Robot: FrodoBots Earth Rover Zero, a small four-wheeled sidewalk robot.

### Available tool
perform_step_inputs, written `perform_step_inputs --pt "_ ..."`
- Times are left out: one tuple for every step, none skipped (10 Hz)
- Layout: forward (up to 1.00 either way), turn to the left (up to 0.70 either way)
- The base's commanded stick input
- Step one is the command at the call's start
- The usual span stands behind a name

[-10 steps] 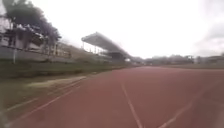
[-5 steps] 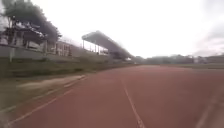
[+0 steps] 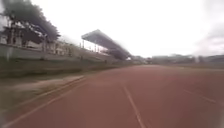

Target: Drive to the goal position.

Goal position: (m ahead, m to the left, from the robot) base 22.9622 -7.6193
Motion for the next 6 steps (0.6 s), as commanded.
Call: perform_step_inputs --pt "0.7 0.0" --pt "0.7 0.0" --pt "0.7 0.0" --pt "0.7 0.0" --pt "0.7 0.0" --pt "0.7 0.0"
